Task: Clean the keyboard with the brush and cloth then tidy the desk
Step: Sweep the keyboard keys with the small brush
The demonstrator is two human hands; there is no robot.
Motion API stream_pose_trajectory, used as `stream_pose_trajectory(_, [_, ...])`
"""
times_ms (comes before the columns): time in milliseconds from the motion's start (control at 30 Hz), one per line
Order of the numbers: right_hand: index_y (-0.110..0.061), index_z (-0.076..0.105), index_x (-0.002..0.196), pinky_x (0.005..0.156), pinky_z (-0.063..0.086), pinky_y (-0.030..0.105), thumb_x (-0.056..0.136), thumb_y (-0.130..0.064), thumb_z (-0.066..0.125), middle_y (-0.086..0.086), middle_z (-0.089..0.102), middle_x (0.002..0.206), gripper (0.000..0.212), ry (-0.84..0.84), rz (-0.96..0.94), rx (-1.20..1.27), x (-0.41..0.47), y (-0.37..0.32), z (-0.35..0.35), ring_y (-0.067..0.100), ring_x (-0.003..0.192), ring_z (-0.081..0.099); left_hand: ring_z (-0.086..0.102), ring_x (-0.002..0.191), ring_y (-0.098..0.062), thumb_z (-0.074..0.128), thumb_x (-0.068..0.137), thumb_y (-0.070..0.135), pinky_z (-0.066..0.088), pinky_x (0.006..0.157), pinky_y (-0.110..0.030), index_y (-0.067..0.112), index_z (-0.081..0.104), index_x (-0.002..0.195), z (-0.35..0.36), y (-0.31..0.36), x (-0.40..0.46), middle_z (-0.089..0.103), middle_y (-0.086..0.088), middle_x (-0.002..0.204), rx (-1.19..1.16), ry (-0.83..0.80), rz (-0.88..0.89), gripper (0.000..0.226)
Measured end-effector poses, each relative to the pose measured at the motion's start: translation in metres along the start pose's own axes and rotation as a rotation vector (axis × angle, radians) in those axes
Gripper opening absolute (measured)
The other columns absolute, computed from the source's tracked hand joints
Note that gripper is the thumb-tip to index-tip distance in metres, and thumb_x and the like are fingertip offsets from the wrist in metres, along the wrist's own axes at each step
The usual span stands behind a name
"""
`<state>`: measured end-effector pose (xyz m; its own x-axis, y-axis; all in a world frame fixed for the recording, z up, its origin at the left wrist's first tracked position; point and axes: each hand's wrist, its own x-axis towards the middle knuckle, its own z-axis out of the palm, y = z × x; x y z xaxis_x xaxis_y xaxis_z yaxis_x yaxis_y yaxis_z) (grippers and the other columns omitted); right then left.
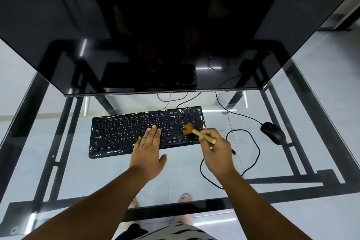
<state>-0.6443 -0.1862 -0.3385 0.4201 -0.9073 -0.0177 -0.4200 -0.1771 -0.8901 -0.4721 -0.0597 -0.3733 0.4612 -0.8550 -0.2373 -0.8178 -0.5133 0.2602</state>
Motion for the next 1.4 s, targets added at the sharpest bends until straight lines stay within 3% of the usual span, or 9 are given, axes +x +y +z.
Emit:
stream_pose_trajectory(100, [-0.020,0.063,0.094,0.049,0.037,0.016,0.093,-0.014,0.059,-0.011,0.061,0.067,0.007,0.121,0.015,0.036,0.008,0.001,0.006,0.007,0.052,0.048,-0.008,0.149,-0.016,0.043,0.094,0.047,0.002,0.119,-0.036,0.018,-0.003,0.154,0.000,0.001,0.000,-0.010,0.002,0.162,-0.003,-0.004,-0.007,0.081])
stream_pose_trajectory(233, [-0.022,0.063,0.094,0.048,0.037,0.015,0.092,-0.013,0.060,-0.006,0.063,0.064,0.010,-0.008,-0.074,0.012,0.013,-0.002,0.016,0.007,0.049,0.049,-0.008,0.149,-0.016,0.043,0.094,0.047,0.002,0.119,-0.036,0.018,-0.003,0.154,0.000,0.000,0.001,-0.010,0.002,0.162,0.013,-0.009,-0.010,0.081])
stream_pose_trajectory(367, [-0.017,0.065,0.095,0.051,0.039,0.012,0.093,-0.009,0.058,-0.010,0.067,0.075,0.011,0.060,-0.010,0.039,0.019,0.004,0.016,0.007,0.055,0.056,-0.006,0.149,-0.015,0.043,0.093,0.048,0.004,0.121,-0.036,0.018,-0.002,0.154,0.001,0.000,0.001,-0.007,0.002,0.162,0.010,0.004,-0.015,0.081])
stream_pose_trajectory(467, [-0.021,0.069,0.097,0.067,0.052,0.022,0.091,-0.008,0.058,-0.006,0.072,0.088,0.017,0.011,-0.047,0.001,0.020,0.009,0.018,0.010,0.074,0.066,-0.006,0.149,-0.015,0.043,0.093,0.048,0.003,0.120,-0.036,0.019,-0.002,0.154,0.000,-0.003,0.000,-0.008,0.003,0.162,0.022,0.013,-0.022,0.081])
stream_pose_trajectory(600, [-0.021,0.067,0.111,0.076,0.043,0.008,0.096,-0.025,0.058,-0.008,0.066,0.096,0.018,0.027,-0.088,-0.020,0.018,0.008,0.016,0.000,0.089,0.060,-0.006,0.149,-0.015,0.042,0.094,0.047,0.003,0.120,-0.037,0.018,0.000,0.154,-0.005,-0.009,-0.002,-0.007,0.003,0.162,0.007,0.034,-0.040,0.078])
stream_pose_trajectory(700, [-0.021,0.068,0.110,0.084,0.047,0.014,0.099,-0.015,0.052,-0.009,0.068,0.102,0.021,-0.057,-0.193,-0.054,0.011,0.008,0.021,0.001,0.098,0.062,0.002,0.149,-0.016,0.040,0.096,0.042,0.007,0.120,-0.038,0.017,0.007,0.154,-0.007,-0.021,-0.008,0.001,0.002,0.162,-0.019,0.083,-0.047,0.071])
stream_pose_trajectory(900, [-0.029,0.042,0.138,0.064,0.047,0.020,0.096,-0.015,0.052,-0.011,0.067,0.099,0.045,-0.304,-0.148,-0.165,-0.009,0.013,0.038,0.003,0.076,0.062,0.018,0.147,-0.019,0.024,0.091,0.033,0.015,0.118,-0.041,0.016,0.026,0.151,-0.012,-0.068,-0.029,0.022,-0.001,0.159,-0.077,0.201,-0.168,0.063])
stream_pose_trajectory(1067, [-0.028,0.064,0.117,0.074,0.041,0.021,0.089,-0.012,0.060,-0.003,0.055,0.099,0.033,-0.453,-0.307,-0.327,-0.024,0.009,0.067,0.012,0.084,0.054,0.016,0.147,-0.019,0.020,0.092,0.033,0.011,0.119,-0.039,0.017,0.025,0.151,-0.014,-0.099,-0.044,0.022,-0.001,0.159,-0.091,0.219,-0.245,0.061])
stream_pose_trajectory(1400, [-0.022,0.071,0.105,0.077,0.045,0.026,0.083,-0.010,0.065,-0.007,0.059,0.093,0.026,-0.564,-0.496,-0.410,-0.048,0.004,0.106,0.017,0.084,0.056,0.005,0.149,-0.016,0.010,0.095,0.044,0.007,0.119,-0.037,0.018,0.013,0.154,-0.006,-0.131,-0.059,0.009,0.000,0.162,-0.134,0.180,-0.338,0.065])
